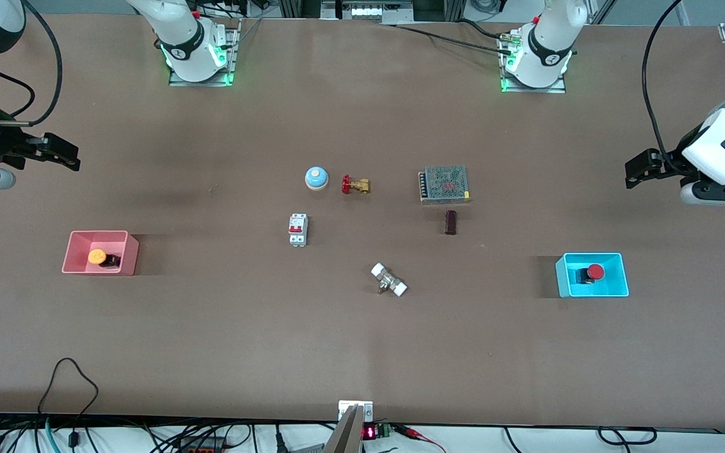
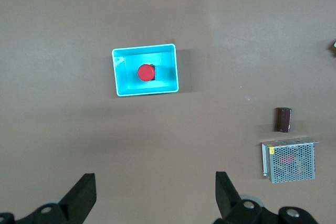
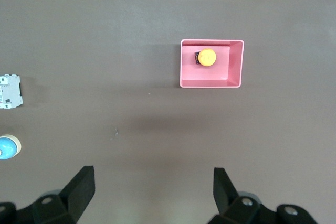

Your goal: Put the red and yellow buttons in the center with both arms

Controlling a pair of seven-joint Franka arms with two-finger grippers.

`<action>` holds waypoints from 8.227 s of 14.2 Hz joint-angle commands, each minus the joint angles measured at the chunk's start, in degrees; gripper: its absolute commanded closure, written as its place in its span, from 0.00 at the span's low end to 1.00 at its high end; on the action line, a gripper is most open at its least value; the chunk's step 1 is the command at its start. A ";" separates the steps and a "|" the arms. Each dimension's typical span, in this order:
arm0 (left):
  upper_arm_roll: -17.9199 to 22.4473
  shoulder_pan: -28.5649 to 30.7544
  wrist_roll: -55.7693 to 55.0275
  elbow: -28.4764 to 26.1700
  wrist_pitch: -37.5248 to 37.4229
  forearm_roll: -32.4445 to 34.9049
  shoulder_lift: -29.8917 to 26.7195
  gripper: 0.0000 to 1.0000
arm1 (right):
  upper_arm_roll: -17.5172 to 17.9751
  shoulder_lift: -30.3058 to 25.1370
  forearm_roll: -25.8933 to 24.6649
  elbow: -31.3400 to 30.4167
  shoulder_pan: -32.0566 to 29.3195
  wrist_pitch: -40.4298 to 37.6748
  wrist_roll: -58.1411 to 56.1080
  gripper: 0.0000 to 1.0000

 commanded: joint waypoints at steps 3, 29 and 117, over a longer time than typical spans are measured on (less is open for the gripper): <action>-0.25 0.31 0.12 1.49 -1.40 0.58 0.35 0.00 | 0.18 0.51 1.13 1.35 -0.23 -1.26 0.50 0.00; 0.97 4.53 0.64 1.95 29.60 1.55 32.52 0.00 | 0.18 24.05 -4.67 -9.29 -10.95 38.11 -5.92 0.00; 3.88 -6.01 1.35 0.08 -2.80 -2.49 -1.67 0.00 | 3.52 2.27 1.48 7.15 -3.49 -7.40 3.59 0.00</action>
